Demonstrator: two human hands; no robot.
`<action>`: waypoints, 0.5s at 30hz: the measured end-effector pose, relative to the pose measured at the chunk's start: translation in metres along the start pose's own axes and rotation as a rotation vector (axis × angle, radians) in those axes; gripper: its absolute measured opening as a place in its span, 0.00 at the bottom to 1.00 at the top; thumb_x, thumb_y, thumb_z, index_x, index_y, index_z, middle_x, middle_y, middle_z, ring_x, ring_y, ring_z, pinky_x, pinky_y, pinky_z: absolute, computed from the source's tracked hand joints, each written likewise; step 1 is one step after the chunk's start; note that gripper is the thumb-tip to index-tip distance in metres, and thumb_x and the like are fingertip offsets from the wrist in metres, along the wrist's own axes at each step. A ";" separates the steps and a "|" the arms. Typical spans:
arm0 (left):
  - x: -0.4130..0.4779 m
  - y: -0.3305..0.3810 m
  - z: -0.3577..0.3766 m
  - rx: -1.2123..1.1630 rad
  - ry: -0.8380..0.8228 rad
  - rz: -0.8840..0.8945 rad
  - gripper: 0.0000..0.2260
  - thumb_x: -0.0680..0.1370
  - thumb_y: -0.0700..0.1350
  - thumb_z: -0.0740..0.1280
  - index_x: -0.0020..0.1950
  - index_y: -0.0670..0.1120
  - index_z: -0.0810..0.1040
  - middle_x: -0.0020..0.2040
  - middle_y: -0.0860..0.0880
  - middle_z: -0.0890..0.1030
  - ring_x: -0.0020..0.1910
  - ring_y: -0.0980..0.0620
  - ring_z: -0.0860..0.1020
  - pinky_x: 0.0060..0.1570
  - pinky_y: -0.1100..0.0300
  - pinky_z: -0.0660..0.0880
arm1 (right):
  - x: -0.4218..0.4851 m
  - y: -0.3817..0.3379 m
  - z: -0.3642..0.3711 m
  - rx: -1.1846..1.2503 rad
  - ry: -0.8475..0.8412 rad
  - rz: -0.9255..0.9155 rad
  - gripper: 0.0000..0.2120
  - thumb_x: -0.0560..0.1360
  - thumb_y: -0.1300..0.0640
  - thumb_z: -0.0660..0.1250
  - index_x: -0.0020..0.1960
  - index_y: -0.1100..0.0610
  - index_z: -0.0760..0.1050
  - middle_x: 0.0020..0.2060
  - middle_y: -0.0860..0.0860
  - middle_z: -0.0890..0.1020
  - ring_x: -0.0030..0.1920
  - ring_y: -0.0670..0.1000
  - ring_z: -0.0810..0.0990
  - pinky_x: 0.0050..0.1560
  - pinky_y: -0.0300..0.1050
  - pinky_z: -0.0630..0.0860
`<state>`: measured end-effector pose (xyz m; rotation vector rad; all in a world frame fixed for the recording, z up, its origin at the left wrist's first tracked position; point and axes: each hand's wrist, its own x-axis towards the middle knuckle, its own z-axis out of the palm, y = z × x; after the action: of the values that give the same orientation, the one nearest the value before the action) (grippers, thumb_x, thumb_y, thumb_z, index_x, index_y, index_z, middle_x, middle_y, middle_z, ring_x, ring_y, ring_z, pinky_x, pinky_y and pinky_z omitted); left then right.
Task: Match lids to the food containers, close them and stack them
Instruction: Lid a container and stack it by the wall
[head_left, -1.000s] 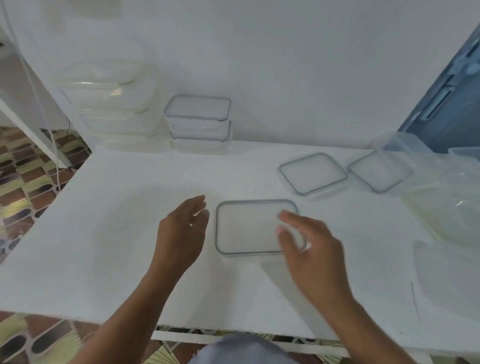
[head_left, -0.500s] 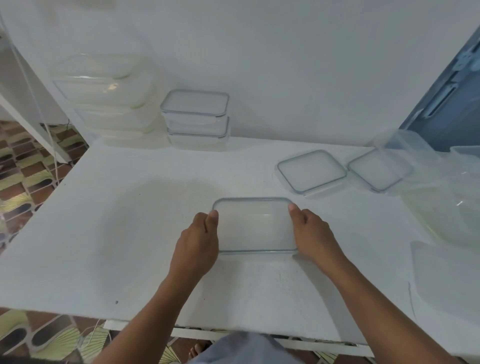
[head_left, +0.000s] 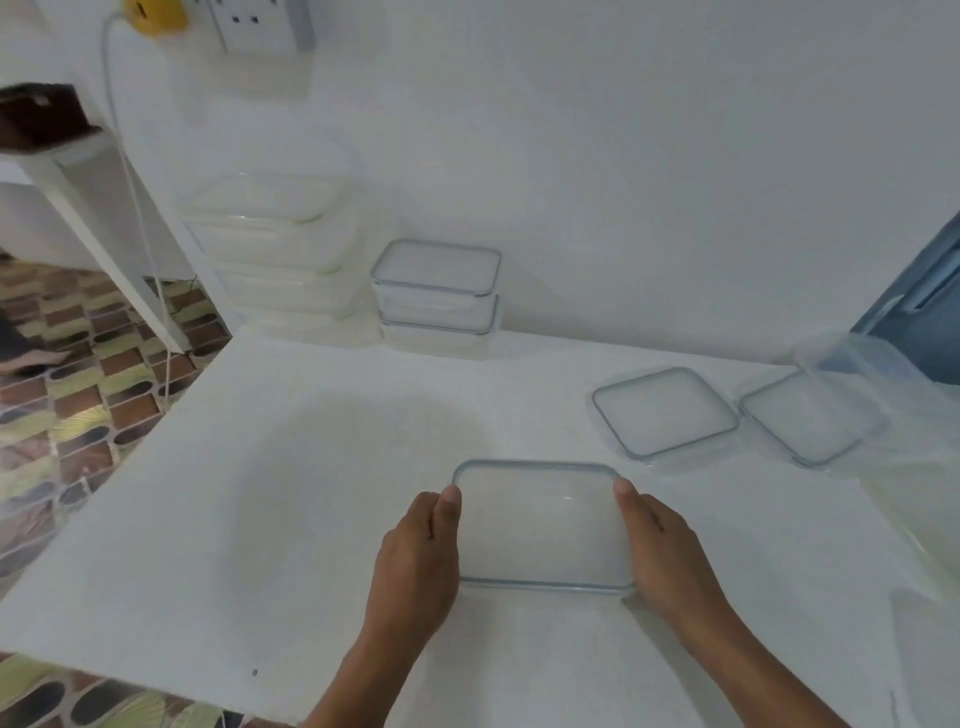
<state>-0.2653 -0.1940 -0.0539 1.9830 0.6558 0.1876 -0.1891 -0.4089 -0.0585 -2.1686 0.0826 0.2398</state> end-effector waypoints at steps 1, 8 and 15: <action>0.005 0.002 -0.005 -0.022 0.009 0.012 0.22 0.84 0.58 0.55 0.37 0.45 0.65 0.29 0.54 0.68 0.31 0.51 0.67 0.35 0.52 0.64 | 0.003 -0.006 0.001 0.038 0.011 -0.011 0.38 0.73 0.24 0.51 0.39 0.61 0.67 0.34 0.57 0.74 0.37 0.58 0.73 0.40 0.49 0.67; 0.086 0.055 -0.067 -0.062 0.090 0.151 0.23 0.85 0.57 0.56 0.37 0.43 0.68 0.32 0.51 0.72 0.34 0.50 0.69 0.38 0.51 0.66 | 0.059 -0.105 0.013 0.202 0.071 -0.100 0.36 0.72 0.27 0.53 0.43 0.62 0.73 0.34 0.52 0.79 0.38 0.56 0.75 0.41 0.50 0.70; 0.200 0.122 -0.118 0.020 0.149 0.267 0.24 0.85 0.59 0.56 0.39 0.43 0.76 0.46 0.39 0.82 0.50 0.37 0.78 0.55 0.44 0.74 | 0.144 -0.214 0.031 0.306 0.113 -0.130 0.25 0.80 0.35 0.56 0.37 0.54 0.71 0.30 0.48 0.71 0.30 0.51 0.68 0.33 0.43 0.61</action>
<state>-0.0991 -0.0411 0.0799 2.0857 0.4857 0.4965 -0.0211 -0.2571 0.0677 -1.8725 0.0386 0.0267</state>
